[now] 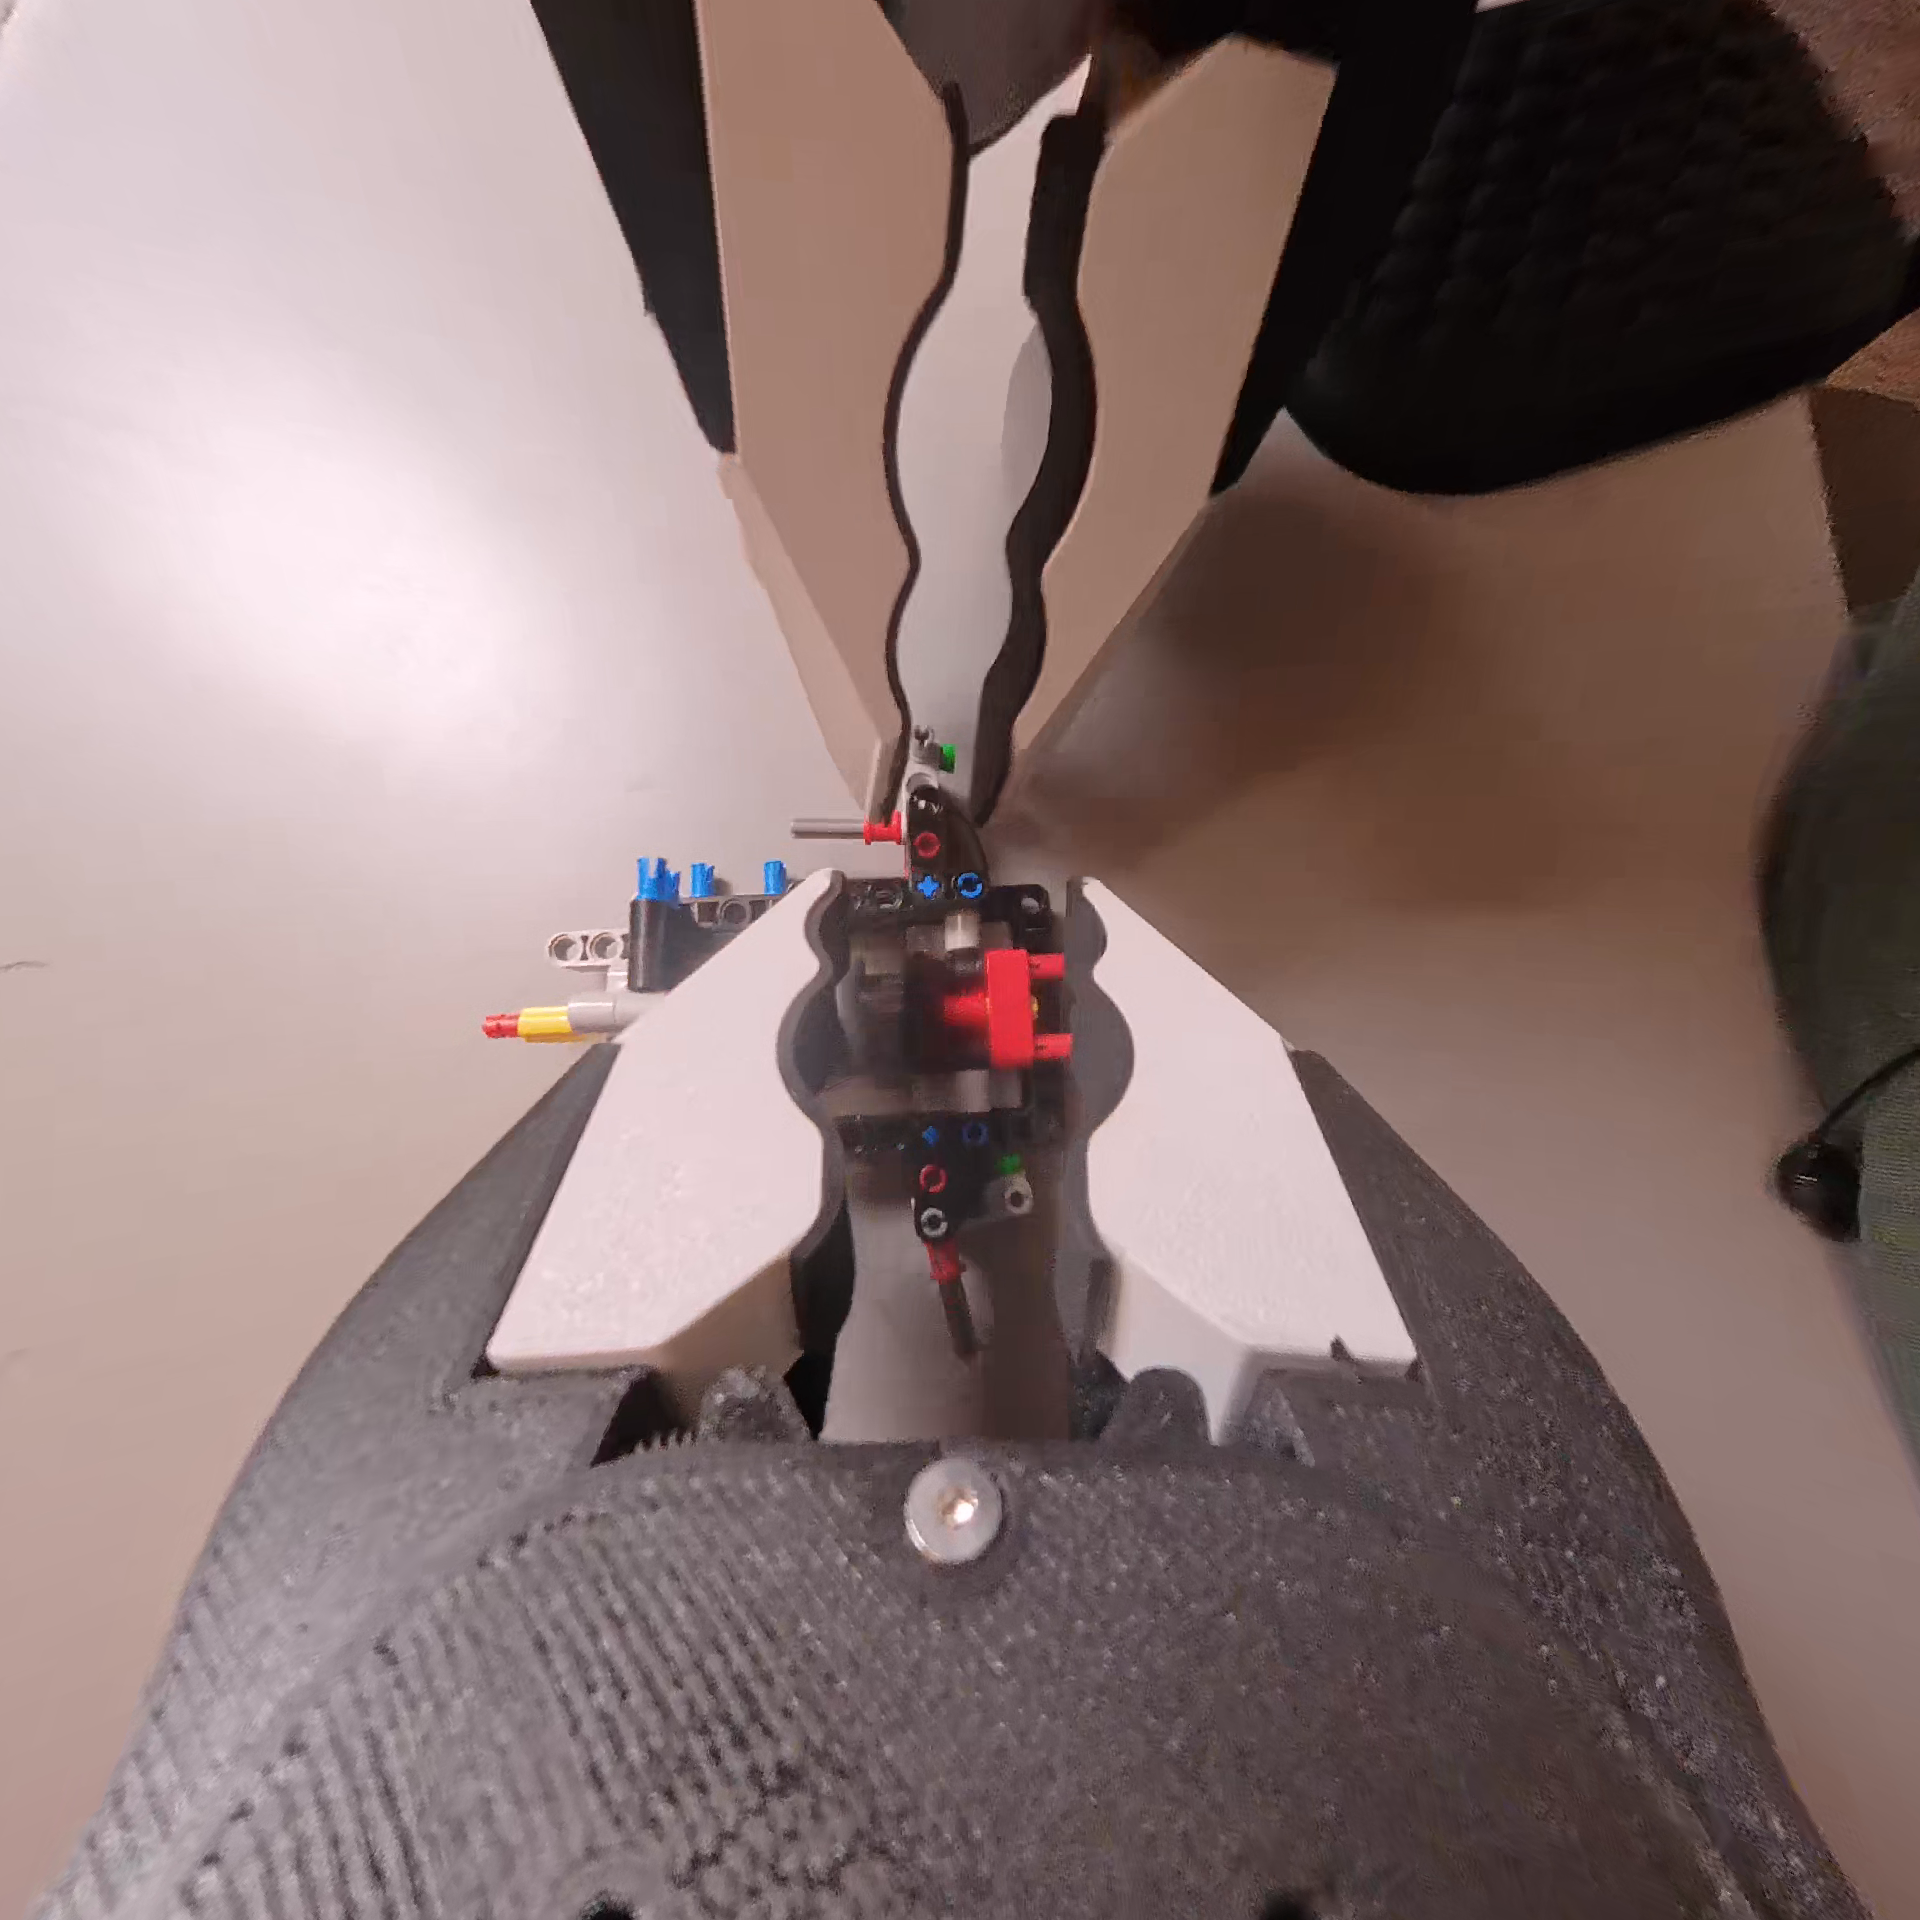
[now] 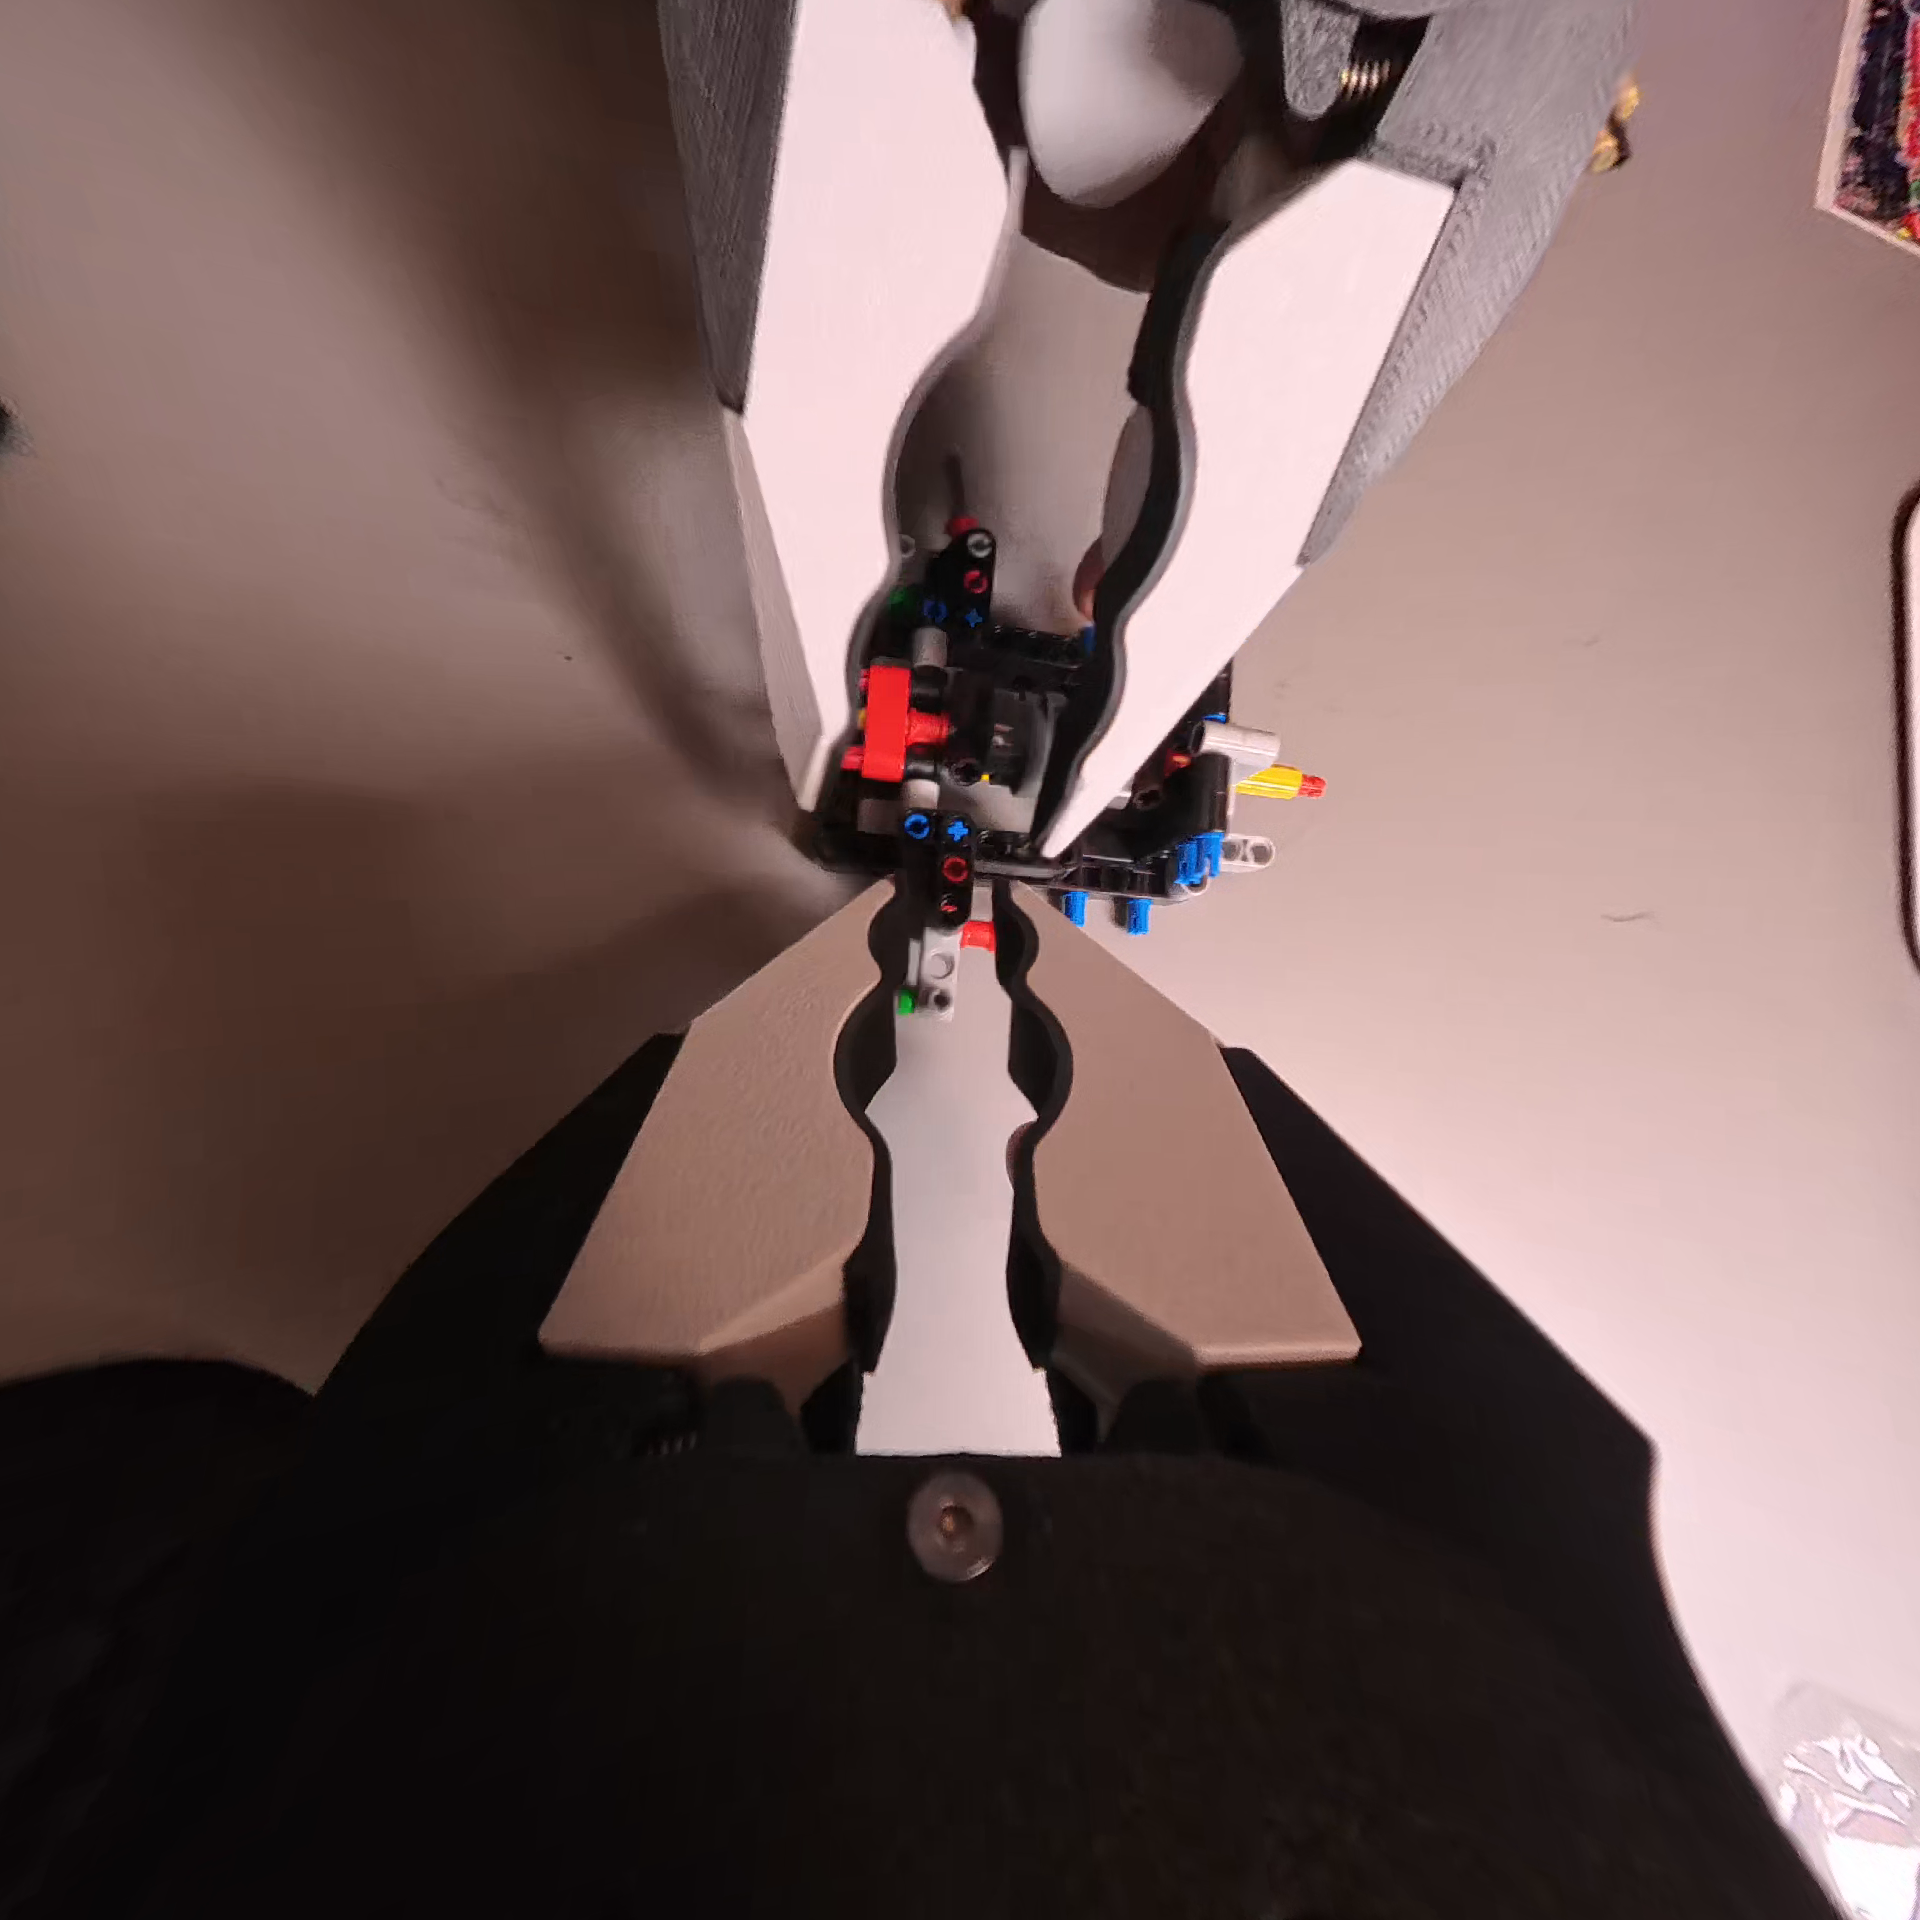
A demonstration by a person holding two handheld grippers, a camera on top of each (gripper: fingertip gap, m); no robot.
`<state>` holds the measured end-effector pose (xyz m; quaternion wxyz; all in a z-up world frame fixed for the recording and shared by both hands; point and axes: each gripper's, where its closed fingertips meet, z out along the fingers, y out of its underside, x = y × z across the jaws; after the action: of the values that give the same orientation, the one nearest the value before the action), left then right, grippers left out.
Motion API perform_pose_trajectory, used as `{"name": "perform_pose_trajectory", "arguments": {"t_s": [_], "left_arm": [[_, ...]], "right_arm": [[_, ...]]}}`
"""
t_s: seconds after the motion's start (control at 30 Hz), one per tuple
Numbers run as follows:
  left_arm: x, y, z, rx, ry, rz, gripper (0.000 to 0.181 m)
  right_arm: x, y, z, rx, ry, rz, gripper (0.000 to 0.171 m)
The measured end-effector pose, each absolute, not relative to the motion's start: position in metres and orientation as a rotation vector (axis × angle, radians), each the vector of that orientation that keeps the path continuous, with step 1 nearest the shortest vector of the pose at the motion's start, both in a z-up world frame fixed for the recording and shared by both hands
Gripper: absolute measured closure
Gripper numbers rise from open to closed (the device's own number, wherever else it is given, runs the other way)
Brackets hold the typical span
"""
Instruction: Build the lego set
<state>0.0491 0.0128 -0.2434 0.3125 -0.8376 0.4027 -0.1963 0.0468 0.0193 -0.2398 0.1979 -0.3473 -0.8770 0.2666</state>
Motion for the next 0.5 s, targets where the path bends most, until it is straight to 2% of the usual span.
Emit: {"name": "perform_pose_trajectory", "arguments": {"t_s": [0.17,0.3,0.5], "left_arm": [[0.023,0.005,-0.23,-2.188,0.975,-0.502,0.14],[-0.001,-0.01,-0.245,-2.228,0.895,-0.508,0.141],[0.008,-0.014,-0.251,-2.184,0.905,-0.545,0.145]], "right_arm": [[0.047,0.017,-0.241,-0.975,-2.489,0.717,0.159],[0.047,0.018,-0.247,-0.971,-2.55,0.641,0.159],[0.044,0.014,-0.246,-0.959,-2.626,0.543,0.157]]}}
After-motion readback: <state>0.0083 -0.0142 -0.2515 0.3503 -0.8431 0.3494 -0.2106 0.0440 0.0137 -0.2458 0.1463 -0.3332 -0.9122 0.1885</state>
